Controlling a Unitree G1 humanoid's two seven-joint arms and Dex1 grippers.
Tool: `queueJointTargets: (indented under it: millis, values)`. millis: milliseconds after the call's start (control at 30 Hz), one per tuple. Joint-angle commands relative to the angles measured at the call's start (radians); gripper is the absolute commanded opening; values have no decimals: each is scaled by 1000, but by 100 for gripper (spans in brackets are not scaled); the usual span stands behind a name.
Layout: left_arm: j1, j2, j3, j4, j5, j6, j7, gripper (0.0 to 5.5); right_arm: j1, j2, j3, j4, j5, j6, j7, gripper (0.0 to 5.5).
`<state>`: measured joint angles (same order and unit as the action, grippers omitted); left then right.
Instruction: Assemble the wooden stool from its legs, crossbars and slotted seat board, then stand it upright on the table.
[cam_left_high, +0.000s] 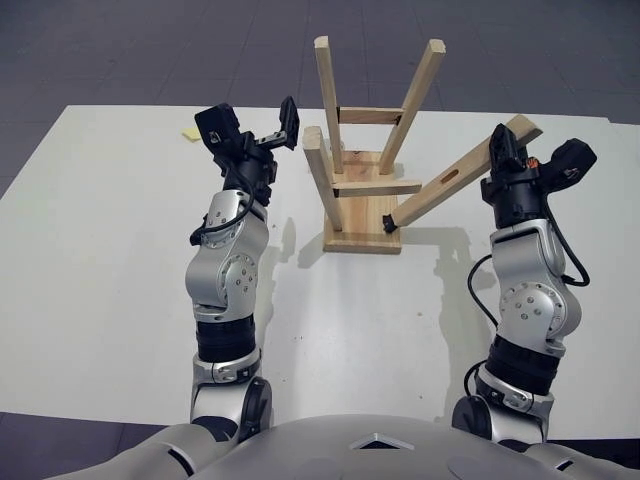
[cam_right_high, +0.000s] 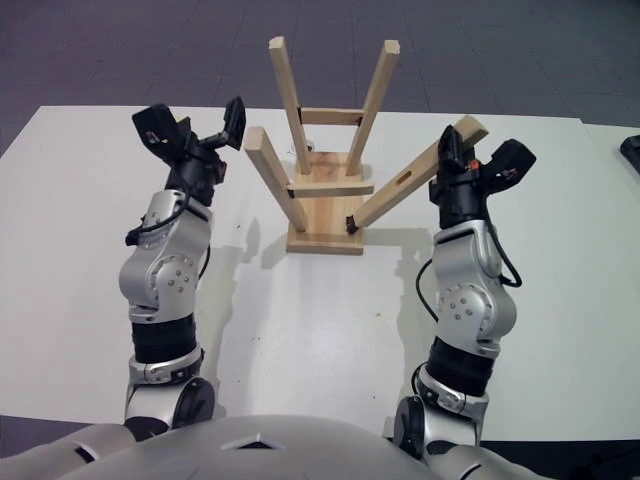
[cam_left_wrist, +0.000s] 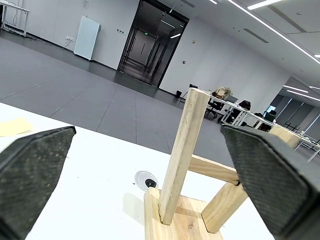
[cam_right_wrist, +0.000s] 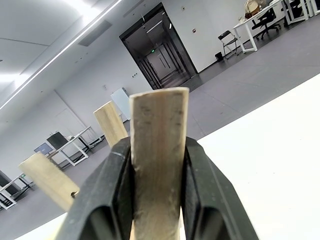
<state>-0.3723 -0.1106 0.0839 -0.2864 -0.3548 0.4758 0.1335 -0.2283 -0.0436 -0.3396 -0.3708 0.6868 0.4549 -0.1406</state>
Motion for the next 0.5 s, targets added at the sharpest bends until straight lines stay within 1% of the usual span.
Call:
queueJointTargets:
  millis: [33, 167, 500]
  values:
    - [-3, -17, -19, -6, 3, 16, 3, 540, 28, 16, 22, 30, -46, -18, -8, 101]
    - [-6, -20, -22, -5, 3, 20, 1, 540, 39, 31, 43, 26, -56, -47, 4, 101]
    - [-12, -13, -15, -5, 2, 32, -10, 540, 26, 55, 33, 2, -6, -67, -1, 101]
